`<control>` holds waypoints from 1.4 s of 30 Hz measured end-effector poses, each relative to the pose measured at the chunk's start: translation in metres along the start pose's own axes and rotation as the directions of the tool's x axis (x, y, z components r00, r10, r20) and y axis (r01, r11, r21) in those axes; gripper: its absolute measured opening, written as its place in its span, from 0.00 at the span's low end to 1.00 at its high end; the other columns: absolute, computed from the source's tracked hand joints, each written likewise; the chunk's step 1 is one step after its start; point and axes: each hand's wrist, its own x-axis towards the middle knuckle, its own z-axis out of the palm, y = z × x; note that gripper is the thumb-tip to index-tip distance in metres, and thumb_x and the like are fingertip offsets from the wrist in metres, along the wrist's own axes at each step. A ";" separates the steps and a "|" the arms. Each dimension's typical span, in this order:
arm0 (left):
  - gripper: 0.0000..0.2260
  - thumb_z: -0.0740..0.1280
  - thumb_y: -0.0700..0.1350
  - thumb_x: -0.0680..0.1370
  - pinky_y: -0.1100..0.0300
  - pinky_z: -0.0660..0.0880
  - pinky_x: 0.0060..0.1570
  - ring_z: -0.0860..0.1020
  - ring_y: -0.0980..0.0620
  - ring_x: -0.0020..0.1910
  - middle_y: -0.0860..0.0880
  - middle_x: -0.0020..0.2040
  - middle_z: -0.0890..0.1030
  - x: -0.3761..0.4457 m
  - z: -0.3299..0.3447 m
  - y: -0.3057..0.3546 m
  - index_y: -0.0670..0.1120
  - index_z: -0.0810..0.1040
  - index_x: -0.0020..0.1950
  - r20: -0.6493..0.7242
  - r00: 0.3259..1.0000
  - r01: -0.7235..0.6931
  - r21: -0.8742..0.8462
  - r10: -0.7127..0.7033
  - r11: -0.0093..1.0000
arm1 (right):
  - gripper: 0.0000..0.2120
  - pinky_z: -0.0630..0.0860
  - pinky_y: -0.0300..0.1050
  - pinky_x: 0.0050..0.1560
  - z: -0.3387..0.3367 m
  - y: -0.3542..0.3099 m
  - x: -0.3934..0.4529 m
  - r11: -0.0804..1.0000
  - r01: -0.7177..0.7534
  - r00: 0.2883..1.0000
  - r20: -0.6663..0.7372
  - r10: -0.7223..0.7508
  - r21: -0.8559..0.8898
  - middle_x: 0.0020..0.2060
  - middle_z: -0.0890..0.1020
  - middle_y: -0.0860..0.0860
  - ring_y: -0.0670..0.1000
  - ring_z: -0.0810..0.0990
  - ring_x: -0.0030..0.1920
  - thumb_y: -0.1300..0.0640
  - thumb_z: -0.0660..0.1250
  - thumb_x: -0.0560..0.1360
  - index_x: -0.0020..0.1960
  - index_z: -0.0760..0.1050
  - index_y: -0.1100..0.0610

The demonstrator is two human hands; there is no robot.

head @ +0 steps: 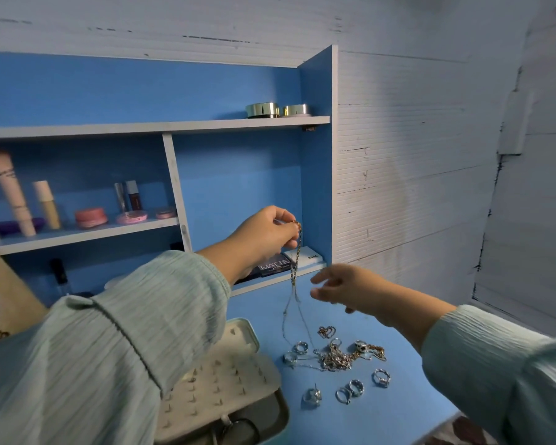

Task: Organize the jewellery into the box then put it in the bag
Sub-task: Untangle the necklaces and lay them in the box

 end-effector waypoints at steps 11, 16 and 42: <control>0.03 0.62 0.45 0.79 0.58 0.77 0.49 0.79 0.52 0.51 0.49 0.48 0.77 0.002 -0.005 0.022 0.52 0.70 0.46 -0.062 0.994 -0.096 -0.020 0.094 0.995 | 0.06 0.68 0.37 0.35 -0.008 -0.044 -0.001 0.967 0.174 0.968 -0.215 -0.132 0.186 0.35 0.77 0.49 0.47 0.72 0.37 0.53 0.68 0.75 0.40 0.77 0.52; 0.04 0.64 0.46 0.78 0.50 0.76 0.54 0.78 0.47 0.53 0.50 0.46 0.77 0.002 -0.011 0.031 0.53 0.71 0.44 -0.115 0.985 -0.129 0.005 0.129 0.992 | 0.07 0.68 0.38 0.35 -0.011 -0.045 0.001 0.976 0.136 0.971 -0.218 -0.098 0.168 0.35 0.76 0.49 0.48 0.71 0.37 0.54 0.66 0.75 0.39 0.75 0.53; 0.12 0.59 0.43 0.77 0.62 0.66 0.37 0.70 0.54 0.34 0.52 0.32 0.76 -0.015 -0.009 -0.006 0.47 0.70 0.33 -0.033 0.960 0.270 -0.156 -0.278 0.950 | 0.06 0.72 0.39 0.34 -0.009 -0.038 0.003 0.949 -0.037 0.984 -0.154 0.089 0.312 0.35 0.77 0.51 0.47 0.77 0.34 0.55 0.64 0.77 0.45 0.76 0.57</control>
